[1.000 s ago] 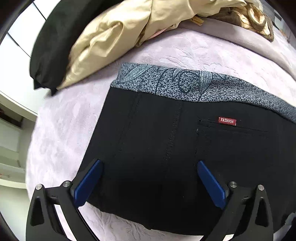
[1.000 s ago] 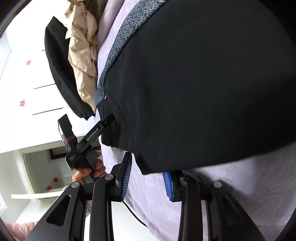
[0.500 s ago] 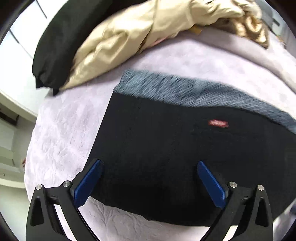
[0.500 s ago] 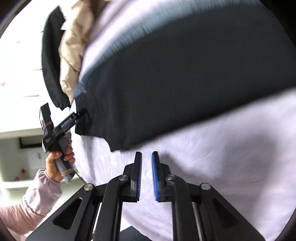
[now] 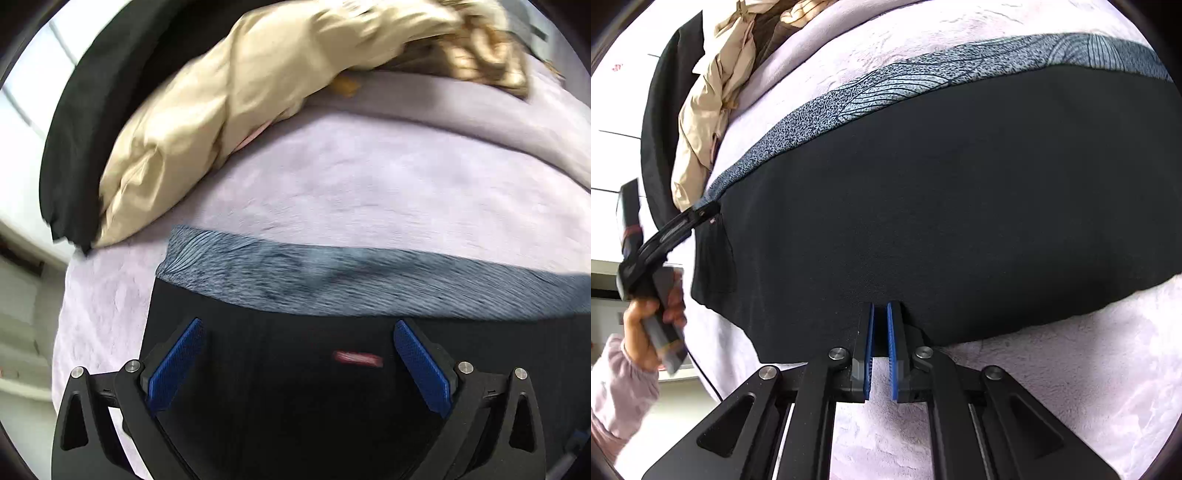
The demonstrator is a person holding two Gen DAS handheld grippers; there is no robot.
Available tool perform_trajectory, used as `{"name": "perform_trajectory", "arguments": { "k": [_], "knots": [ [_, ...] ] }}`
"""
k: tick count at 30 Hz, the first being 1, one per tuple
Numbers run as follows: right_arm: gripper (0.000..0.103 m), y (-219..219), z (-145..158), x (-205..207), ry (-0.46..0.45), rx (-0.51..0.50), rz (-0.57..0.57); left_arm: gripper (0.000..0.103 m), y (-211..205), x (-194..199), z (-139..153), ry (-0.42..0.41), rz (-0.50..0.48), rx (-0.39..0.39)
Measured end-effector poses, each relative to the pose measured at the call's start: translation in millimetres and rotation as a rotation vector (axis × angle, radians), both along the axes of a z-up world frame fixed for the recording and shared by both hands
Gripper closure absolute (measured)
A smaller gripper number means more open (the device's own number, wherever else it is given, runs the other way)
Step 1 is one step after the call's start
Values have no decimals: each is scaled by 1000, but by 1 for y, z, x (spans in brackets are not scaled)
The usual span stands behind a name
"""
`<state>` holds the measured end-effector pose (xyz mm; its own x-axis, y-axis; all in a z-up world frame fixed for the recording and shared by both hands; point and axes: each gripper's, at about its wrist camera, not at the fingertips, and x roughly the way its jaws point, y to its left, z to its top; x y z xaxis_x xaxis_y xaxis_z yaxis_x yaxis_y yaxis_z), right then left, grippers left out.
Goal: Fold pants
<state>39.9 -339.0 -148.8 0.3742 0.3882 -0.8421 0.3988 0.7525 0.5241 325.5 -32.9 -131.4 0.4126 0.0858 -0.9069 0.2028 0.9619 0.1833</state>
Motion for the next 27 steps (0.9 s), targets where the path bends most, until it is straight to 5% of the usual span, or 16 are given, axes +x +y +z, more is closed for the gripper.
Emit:
{"name": "perform_trajectory", "arguments": {
  "k": [2,5,10,14,18,27],
  "knots": [
    [98,-1,-1,-1,-1,13,-6,0,20,10,-3,45,90,-67],
    [95,-6,6,-3,11,47,-11,0,36,7,5,71,126,-36],
    [86,-2,24,-13,37,10,24,0,32,-31,29,92,40,17],
    [52,-8,39,-30,61,-39,10,0,9,-78,48,132,-22,-34],
    [52,-13,53,-52,94,-113,-4,0,-26,-126,58,169,-85,-78],
    [41,-39,65,-110,116,-98,-107,0,-101,-191,67,245,-252,-71]
  ]
}}
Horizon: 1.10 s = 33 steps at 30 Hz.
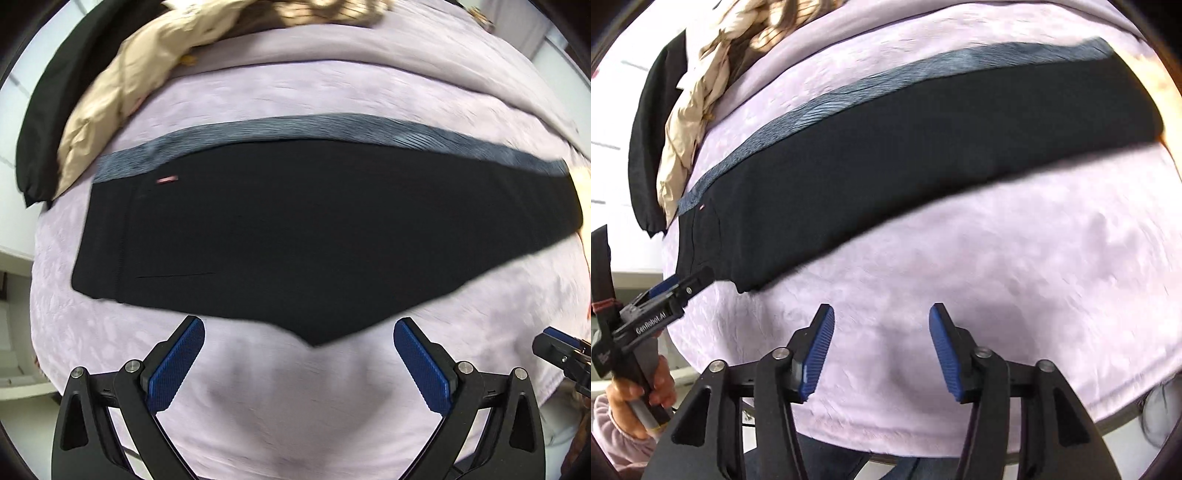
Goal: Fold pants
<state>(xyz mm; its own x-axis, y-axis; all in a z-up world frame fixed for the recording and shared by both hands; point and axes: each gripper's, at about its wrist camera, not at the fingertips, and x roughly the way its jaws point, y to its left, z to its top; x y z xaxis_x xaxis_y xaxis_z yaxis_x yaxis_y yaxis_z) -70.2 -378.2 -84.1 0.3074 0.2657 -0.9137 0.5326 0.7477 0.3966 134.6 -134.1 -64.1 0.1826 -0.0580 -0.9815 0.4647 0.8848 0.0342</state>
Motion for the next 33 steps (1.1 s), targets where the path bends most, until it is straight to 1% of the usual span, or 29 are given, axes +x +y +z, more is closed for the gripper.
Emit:
{"name": "perform_trajectory", "arguments": {
  "k": [4,6,8,11,19,23,29,33],
  "knots": [
    [37,-18,1,-21,0,5,-55,0,-29,-14,1,27,-50,-7],
    [31,-27,1,-29,-1,5,-79,0,-45,-22,2,38,-70,-6],
    [30,-38,1,-35,-6,1,-90,0,-60,-27,3,42,-91,-4],
    [23,-58,6,-43,-14,-19,-110,0,-79,-32,3,73,-106,-18],
    [23,-129,25,-57,-69,-19,-171,0,-140,-48,-2,140,-141,-25],
    [23,-163,28,-64,-87,-2,-179,0,-179,-58,-7,154,-172,-7],
    [23,-207,23,-67,-77,-8,-174,0,-225,-66,-10,140,-186,27],
    [23,-234,15,-62,-70,11,-181,0,-248,-66,-12,123,-168,49]
  ]
}}
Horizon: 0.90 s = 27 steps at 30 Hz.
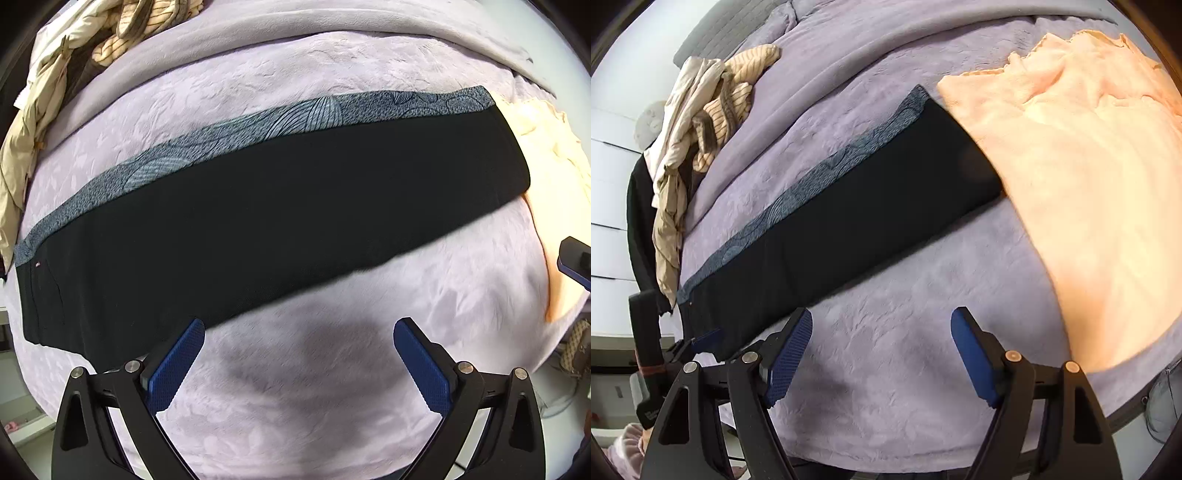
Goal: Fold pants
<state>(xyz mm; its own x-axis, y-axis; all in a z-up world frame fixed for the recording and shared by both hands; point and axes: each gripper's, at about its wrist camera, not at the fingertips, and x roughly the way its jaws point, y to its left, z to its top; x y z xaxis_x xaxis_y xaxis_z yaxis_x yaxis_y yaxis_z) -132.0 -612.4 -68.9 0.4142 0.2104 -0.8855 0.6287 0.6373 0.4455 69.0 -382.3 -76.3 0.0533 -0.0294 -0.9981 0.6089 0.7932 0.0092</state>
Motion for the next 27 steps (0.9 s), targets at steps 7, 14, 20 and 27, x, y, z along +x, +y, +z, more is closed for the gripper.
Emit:
{"name": "perform_trajectory", "arguments": {
  "k": [7,14,20,27],
  "knots": [
    [23,-33,-18,20,12,14,29,0,-31,6,-10,0,25,29],
    [23,-52,-41,23,-11,84,5,0,-61,10,-26,0,24,42],
    [23,-68,-65,11,-52,188,-86,0,-90,21,-38,-31,8,33],
    [42,-86,-77,4,-126,216,-208,0,-99,32,-45,-42,32,30]
  ]
}}
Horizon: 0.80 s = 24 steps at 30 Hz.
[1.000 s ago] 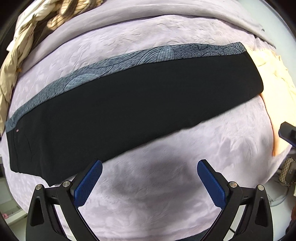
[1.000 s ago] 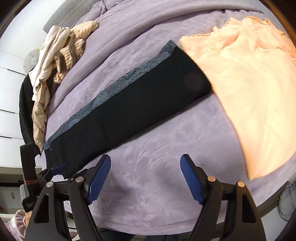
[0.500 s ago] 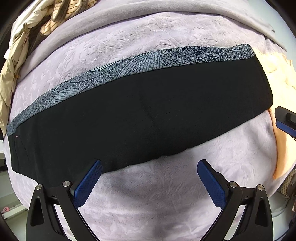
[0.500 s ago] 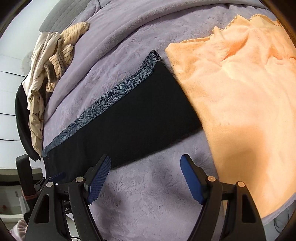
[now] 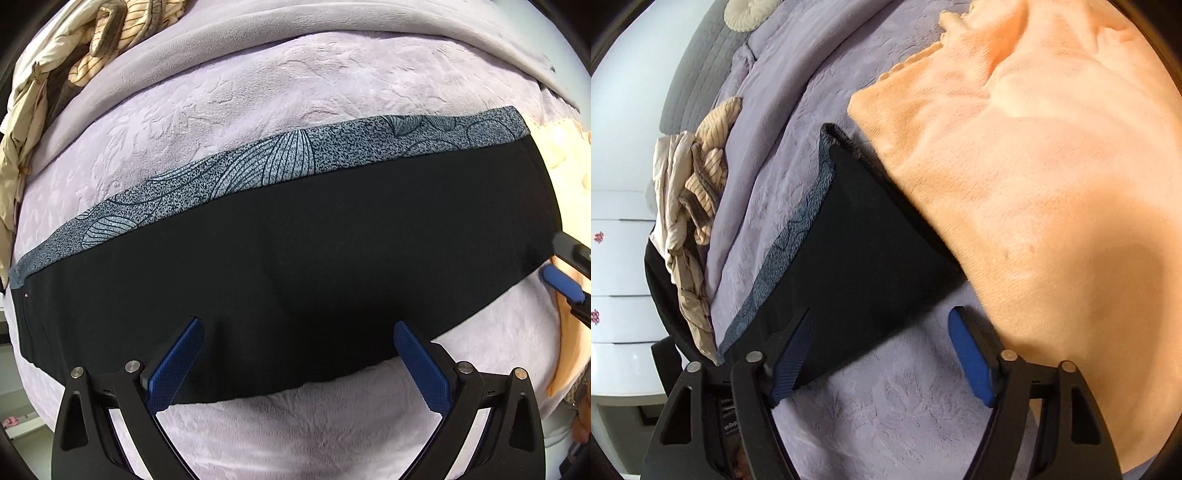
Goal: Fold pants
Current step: 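Grasp the folded trouser end with the right gripper and lift it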
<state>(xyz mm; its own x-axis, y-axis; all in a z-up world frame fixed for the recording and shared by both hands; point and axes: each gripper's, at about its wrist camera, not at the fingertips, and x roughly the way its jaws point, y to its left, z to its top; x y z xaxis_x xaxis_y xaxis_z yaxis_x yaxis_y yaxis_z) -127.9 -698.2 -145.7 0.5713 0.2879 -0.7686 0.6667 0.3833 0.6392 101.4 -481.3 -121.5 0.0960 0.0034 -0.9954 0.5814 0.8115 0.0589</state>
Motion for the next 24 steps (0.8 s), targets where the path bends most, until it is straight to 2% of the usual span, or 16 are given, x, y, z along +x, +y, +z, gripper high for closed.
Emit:
{"name": "perform_trajectory", "arguments": {
  "k": [1,2,3,5,8,10,12,13,16,20,24],
  "knots": [
    [60,-3,-4,2,7,7,-10,0,1,5,-3,-2,-2,0],
    [86,-5,-8,4,30,5,-18,0,0,5,-3,-5,-2,1],
    [93,-7,-9,6,34,9,-19,0,1,6,-3,-8,1,1],
    [93,-7,-5,4,1,1,-34,0,8,6,0,-17,13,-4],
    [90,-6,-12,-2,41,2,-37,0,14,8,-8,-5,30,17],
    [81,-7,-17,-9,36,39,-44,0,21,10,-13,5,43,25],
    [66,-3,-13,-14,-18,71,-26,0,23,11,-11,-5,51,12],
    [63,-1,-10,-16,-31,68,-14,0,27,10,-10,-13,49,7],
    [62,6,-9,-15,-42,78,9,0,26,13,-11,-20,46,2],
    [62,9,-24,-15,-78,143,-38,0,17,24,-12,-23,60,-20],
    [62,10,-34,-15,-126,137,-55,0,9,31,-25,-40,67,-43]
  ]
}}
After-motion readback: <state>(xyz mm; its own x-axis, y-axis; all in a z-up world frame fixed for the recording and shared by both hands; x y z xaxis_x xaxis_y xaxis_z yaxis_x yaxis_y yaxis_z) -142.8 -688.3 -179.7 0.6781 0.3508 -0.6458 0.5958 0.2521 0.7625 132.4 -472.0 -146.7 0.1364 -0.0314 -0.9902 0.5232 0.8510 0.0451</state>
